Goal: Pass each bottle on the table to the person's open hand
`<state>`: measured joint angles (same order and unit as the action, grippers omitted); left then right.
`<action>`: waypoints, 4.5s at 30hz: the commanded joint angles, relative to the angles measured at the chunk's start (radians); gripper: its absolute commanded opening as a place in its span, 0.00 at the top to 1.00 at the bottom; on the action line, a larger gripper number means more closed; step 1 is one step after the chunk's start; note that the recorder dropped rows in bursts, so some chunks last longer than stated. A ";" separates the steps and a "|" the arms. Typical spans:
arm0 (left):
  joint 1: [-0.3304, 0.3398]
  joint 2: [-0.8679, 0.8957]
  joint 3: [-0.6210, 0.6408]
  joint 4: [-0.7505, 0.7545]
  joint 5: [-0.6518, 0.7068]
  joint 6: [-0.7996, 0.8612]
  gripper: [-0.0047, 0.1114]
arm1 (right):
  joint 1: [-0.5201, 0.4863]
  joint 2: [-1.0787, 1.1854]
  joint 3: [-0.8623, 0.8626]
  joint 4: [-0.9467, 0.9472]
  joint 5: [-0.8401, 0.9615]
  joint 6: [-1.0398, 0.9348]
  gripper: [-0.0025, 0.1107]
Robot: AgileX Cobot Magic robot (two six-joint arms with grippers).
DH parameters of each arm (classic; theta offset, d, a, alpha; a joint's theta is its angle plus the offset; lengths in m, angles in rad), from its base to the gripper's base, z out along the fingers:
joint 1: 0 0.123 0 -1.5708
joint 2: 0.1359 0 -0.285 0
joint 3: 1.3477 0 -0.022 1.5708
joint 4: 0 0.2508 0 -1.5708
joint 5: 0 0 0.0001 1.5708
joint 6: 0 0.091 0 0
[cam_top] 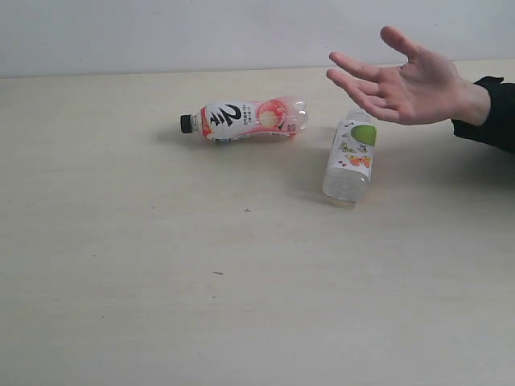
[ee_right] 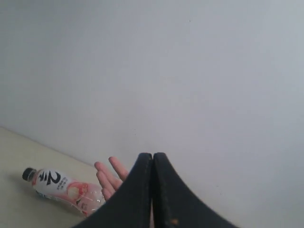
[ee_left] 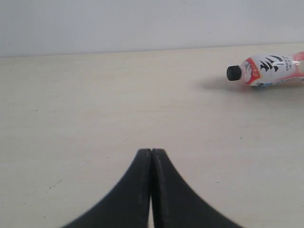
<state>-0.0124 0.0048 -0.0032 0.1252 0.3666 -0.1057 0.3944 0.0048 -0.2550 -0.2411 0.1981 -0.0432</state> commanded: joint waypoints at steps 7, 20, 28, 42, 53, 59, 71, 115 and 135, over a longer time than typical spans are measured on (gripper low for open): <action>0.002 -0.005 0.003 0.001 -0.006 -0.002 0.94 | 0.002 0.308 -0.184 0.144 0.107 0.254 0.98; 0.002 -0.005 0.003 0.001 -0.006 -0.002 0.94 | 0.002 1.337 -0.597 0.792 0.635 -0.318 0.85; 0.002 -0.005 0.003 0.001 -0.006 -0.002 0.94 | 0.002 1.618 -0.602 0.627 0.286 0.014 0.58; 0.002 -0.005 0.003 0.001 -0.006 -0.002 0.94 | 0.002 1.649 -0.602 0.627 0.076 0.288 0.40; 0.002 -0.005 0.003 0.001 -0.006 -0.002 0.94 | 0.002 1.649 -0.602 0.615 0.066 0.328 0.41; 0.002 -0.005 0.003 0.001 -0.006 -0.002 0.94 | 0.002 1.649 -0.640 0.417 0.081 0.495 0.41; 0.002 -0.005 0.003 0.001 -0.006 -0.002 0.94 | 0.132 1.670 -0.712 -0.424 0.344 1.295 0.39; 0.002 -0.005 0.003 0.001 -0.003 -0.004 0.94 | 0.152 1.949 -0.730 -1.134 0.282 1.997 0.98; 0.002 -0.005 0.003 0.001 -0.003 -0.002 0.94 | 0.152 1.730 -0.728 -0.472 0.212 1.118 0.98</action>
<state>-0.0124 0.0048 -0.0032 0.1252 0.3666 -0.1057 0.5450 1.7576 -0.9823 -0.7583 0.4193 1.1559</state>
